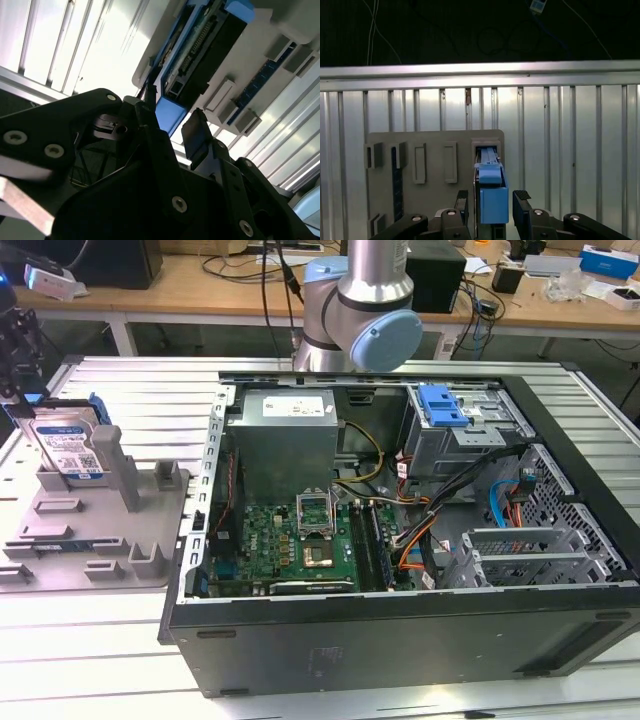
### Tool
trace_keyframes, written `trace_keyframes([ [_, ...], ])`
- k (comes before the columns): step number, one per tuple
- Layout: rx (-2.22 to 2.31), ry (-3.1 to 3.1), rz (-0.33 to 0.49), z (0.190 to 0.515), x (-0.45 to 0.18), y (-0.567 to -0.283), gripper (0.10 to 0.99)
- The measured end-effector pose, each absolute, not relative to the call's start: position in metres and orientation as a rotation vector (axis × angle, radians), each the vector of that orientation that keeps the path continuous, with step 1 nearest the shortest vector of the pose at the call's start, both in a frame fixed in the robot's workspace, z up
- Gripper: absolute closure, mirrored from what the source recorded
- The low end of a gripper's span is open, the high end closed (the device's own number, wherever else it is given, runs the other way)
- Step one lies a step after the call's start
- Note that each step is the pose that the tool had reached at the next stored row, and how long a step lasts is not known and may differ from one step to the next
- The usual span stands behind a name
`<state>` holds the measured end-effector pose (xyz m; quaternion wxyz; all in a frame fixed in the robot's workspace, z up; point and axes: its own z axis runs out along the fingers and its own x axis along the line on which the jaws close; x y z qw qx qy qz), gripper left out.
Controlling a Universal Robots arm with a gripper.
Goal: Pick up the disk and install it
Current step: 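Pick up the disk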
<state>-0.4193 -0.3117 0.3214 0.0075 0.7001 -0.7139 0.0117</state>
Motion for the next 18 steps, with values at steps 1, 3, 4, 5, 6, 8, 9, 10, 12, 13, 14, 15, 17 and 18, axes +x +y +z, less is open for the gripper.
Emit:
trace_keyframes([
  [1,2.189,-2.232,0.037,0.321,-0.419,-0.312,0.604],
  [3,2.189,-2.232,0.037,0.319,-0.419,-0.312,0.604],
  [4,2.189,-2.232,0.037,0.319,-0.419,-0.312,0.604],
  [5,2.189,-2.232,0.037,0.318,-0.419,-0.312,0.604],
  [6,2.189,-2.232,0.037,0.318,-0.419,-0.312,0.604],
  [8,2.189,-2.232,0.037,0.316,-0.419,-0.312,0.604],
  [9,2.189,-2.232,0.037,0.316,-0.419,-0.312,0.604],
  [10,2.189,-2.232,0.037,0.315,-0.419,-0.312,0.604],
  [12,2.189,-2.232,0.037,0.314,-0.419,-0.312,0.604],
  [13,2.189,-2.232,0.037,0.314,-0.419,-0.312,0.604],
  [14,2.189,-2.232,0.037,0.313,-0.419,-0.312,0.604],
  [15,2.189,-2.232,0.037,0.312,-0.419,-0.312,0.604],
  [17,2.189,-2.232,0.037,0.311,-0.419,-0.312,0.604],
  [18,2.189,-2.232,0.037,0.31,-0.419,-0.312,0.604],
])
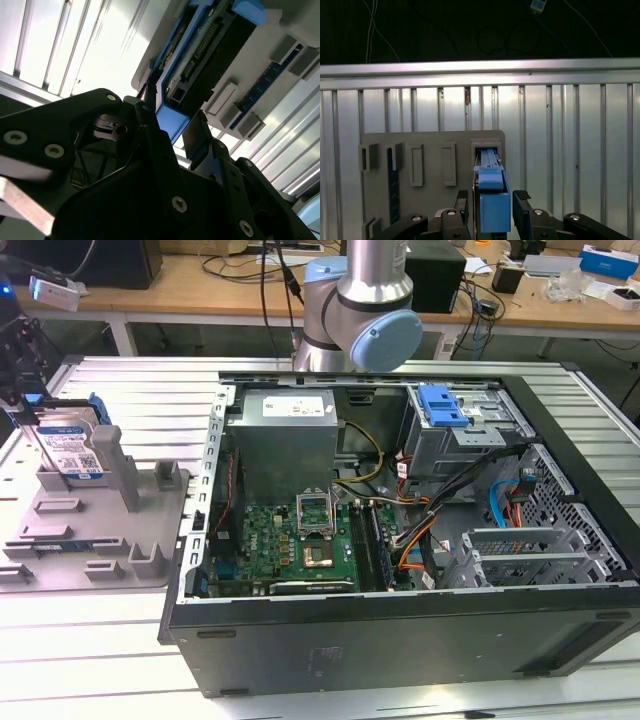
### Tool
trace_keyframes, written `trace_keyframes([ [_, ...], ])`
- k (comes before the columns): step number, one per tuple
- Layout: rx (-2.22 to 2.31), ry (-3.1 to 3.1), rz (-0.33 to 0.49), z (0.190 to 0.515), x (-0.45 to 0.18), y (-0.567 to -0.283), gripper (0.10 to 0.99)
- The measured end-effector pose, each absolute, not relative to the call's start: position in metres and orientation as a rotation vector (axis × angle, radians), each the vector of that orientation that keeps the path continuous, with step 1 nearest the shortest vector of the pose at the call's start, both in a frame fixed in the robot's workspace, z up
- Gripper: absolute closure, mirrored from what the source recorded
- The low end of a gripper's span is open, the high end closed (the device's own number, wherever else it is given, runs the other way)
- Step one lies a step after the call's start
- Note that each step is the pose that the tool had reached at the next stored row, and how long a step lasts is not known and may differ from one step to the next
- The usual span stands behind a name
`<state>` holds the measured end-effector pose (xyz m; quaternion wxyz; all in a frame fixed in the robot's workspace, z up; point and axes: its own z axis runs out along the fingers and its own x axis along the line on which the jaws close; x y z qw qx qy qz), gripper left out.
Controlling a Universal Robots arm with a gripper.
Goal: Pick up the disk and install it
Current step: 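Pick up the disk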
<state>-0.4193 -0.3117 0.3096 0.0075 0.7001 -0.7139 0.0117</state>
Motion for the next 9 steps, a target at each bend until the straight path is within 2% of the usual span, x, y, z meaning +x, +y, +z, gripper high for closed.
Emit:
trace_keyframes([
  [9,2.189,-2.232,0.037,0.3029,-0.4202,-0.3117,0.616],
])
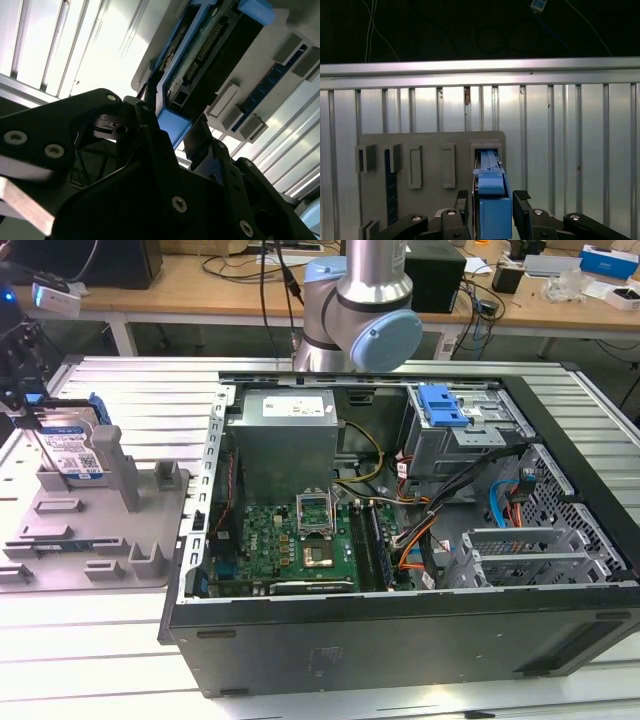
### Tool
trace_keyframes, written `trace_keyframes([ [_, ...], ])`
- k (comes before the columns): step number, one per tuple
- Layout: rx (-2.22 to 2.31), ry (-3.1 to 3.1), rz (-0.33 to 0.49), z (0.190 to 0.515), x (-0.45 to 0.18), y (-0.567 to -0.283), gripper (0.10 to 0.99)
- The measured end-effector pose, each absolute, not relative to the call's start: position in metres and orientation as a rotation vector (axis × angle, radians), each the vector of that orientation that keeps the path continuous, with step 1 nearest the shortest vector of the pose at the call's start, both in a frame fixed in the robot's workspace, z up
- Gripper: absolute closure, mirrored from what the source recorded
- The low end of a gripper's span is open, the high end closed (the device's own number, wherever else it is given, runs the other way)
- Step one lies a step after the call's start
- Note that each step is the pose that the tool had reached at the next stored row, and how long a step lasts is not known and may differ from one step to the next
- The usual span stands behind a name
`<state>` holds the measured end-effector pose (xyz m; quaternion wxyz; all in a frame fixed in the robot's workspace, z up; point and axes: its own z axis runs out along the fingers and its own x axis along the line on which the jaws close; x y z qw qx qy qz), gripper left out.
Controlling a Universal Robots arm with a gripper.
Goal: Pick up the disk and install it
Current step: 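Pick up the disk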
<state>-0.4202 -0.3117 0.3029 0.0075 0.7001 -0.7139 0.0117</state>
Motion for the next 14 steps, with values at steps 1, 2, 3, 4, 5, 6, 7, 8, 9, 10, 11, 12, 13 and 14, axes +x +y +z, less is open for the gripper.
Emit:
trace_keyframes([
  [1,2.189,-2.232,0.037,0.3024,-0.4203,-0.3118,0.616],
  [2,2.189,-2.232,0.037,0.3019,-0.4205,-0.3117,0.69],
  [3,2.189,-2.232,0.037,0.3014,-0.4206,-0.3118,0.69],
  [4,2.189,-2.232,0.037,0.3009,-0.4207,-0.3117,0.69],
  [5,2.189,-2.232,0.037,0.3007,-0.4208,-0.3117,0.69],
  [6,2.189,-2.232,0.037,0.3005,-0.4208,-0.3118,0.69],
  [7,2.189,-2.232,0.037,0.3003,-0.4208,-0.3118,0.69],
  [8,2.189,-2.232,0.037,0.3003,-0.4208,-0.3118,0.69],
  [9,2.189,-2.232,0.037,0.3002,-0.4208,-0.3118,0.69],
  [10,2.189,-2.232,0.037,0.3002,-0.4208,-0.3117,0.69],
  [11,2.189,-2.232,0.037,0.3001,-0.4208,-0.3117,0.69],
  [12,2.189,-2.232,0.037,0.3001,-0.4208,-0.3118,0.69],
  [13,2.189,-2.232,0.037,0.3001,-0.4208,-0.3118,0.69],
  [14,2.189,-2.232,0.037,0.3,-0.4208,-0.3118,0.706],
])
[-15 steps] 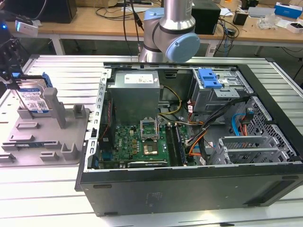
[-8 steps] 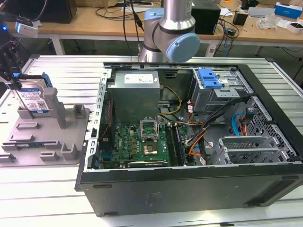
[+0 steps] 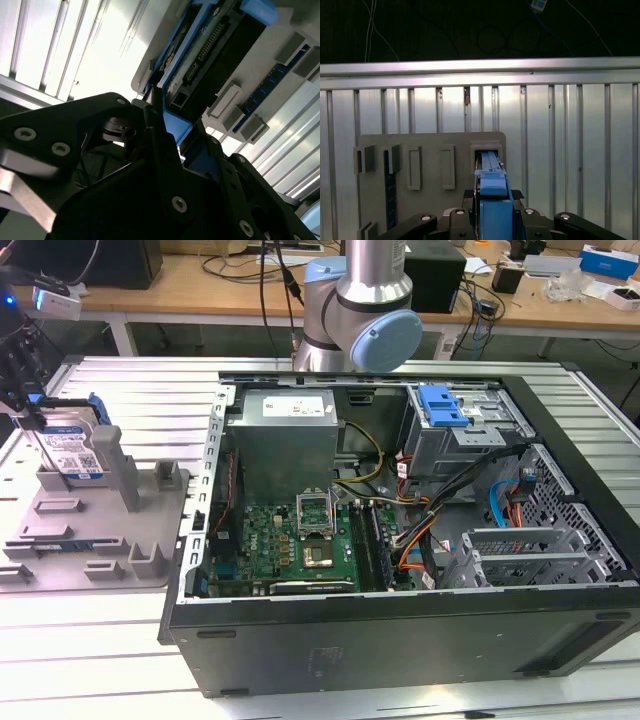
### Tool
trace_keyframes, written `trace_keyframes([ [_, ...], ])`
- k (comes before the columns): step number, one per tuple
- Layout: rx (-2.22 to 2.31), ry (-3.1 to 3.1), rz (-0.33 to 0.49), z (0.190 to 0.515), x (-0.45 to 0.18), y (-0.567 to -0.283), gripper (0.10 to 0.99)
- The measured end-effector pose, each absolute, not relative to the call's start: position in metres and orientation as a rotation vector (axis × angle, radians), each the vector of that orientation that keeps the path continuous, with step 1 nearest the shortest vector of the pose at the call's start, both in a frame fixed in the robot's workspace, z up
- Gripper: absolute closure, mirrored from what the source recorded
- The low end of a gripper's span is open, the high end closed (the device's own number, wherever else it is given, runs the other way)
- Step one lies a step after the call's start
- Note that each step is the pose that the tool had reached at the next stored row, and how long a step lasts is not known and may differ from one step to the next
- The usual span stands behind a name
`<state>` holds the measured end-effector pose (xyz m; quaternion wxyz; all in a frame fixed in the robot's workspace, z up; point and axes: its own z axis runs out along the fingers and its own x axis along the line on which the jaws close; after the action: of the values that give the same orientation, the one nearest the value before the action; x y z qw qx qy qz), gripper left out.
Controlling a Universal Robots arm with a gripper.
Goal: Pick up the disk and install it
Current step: 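Pick up the disk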
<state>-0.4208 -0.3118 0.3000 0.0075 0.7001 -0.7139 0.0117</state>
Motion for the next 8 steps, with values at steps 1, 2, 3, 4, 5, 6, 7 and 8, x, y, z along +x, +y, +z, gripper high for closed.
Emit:
trace_keyframes([
  [1,2.189,-2.232,0.037,0.2999,-0.4208,-0.3118,0.722],
  [2,2.189,-2.232,0.037,0.2999,-0.4208,-0.3118,0.722],
  [3,2.189,-2.232,0.037,0.2998,-0.4209,-0.3118,0.722],
  [4,2.189,-2.232,0.037,0.2998,-0.4208,-0.3118,0.722],
  [5,2.189,-2.232,0.037,0.2998,-0.4209,-0.3118,0.722],
  [6,2.189,-2.232,0.037,0.2998,-0.4209,-0.3118,0.722],
  [7,2.189,-2.232,0.037,0.2998,-0.4209,-0.3118,0.722],
  [8,2.189,-2.232,0.037,0.2998,-0.4208,-0.3118,0.722],
])
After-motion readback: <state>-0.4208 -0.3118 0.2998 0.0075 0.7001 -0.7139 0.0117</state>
